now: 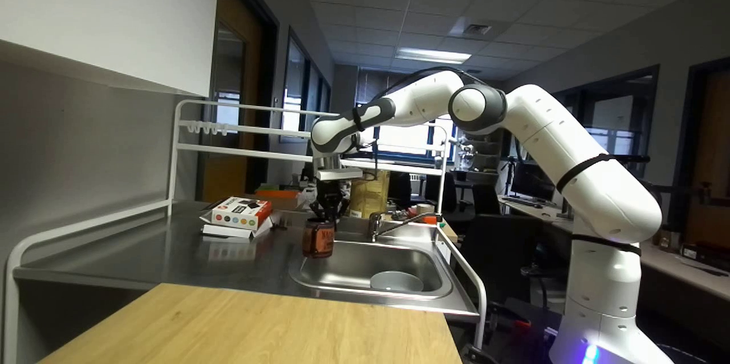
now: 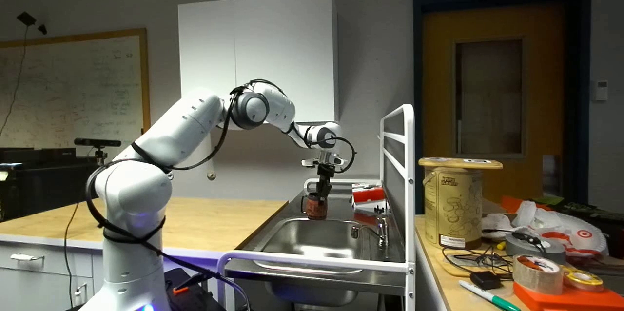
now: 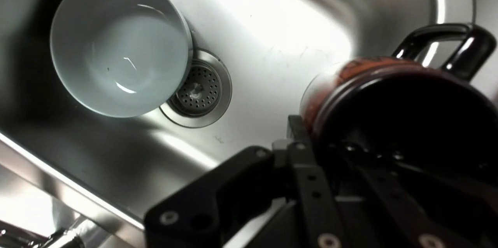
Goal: Put the cup in the sink
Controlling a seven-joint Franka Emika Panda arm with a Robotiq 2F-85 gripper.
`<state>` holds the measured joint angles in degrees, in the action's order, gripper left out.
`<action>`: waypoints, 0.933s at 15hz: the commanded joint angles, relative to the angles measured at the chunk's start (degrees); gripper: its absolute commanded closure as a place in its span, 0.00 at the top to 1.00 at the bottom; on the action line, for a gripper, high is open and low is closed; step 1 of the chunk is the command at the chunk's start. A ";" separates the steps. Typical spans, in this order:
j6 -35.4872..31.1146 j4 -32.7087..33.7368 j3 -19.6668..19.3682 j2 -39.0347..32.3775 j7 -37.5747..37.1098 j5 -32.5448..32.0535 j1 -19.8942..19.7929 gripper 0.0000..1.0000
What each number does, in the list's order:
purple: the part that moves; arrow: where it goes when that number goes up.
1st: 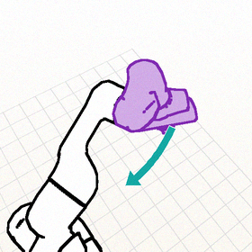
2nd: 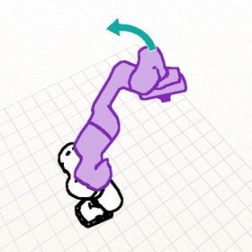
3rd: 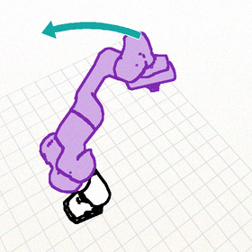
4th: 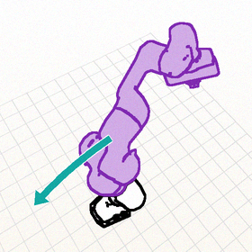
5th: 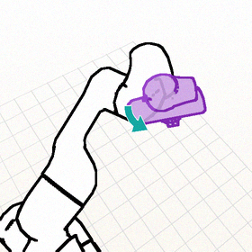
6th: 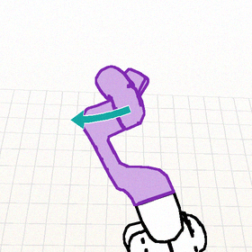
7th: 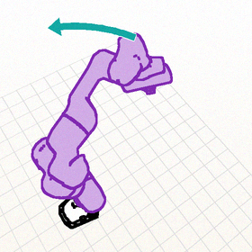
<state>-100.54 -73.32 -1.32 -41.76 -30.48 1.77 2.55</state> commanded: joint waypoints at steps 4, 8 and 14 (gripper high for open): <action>-11.12 -23.39 -2.11 9.91 -1.95 0.01 2.73 0.05; -18.66 -32.47 -3.17 10.93 -1.95 -0.84 3.57 0.05; -24.93 -34.19 -3.75 8.32 -1.89 -1.70 5.26 0.05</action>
<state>-124.45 -106.81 -4.45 -34.56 -31.28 1.08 6.38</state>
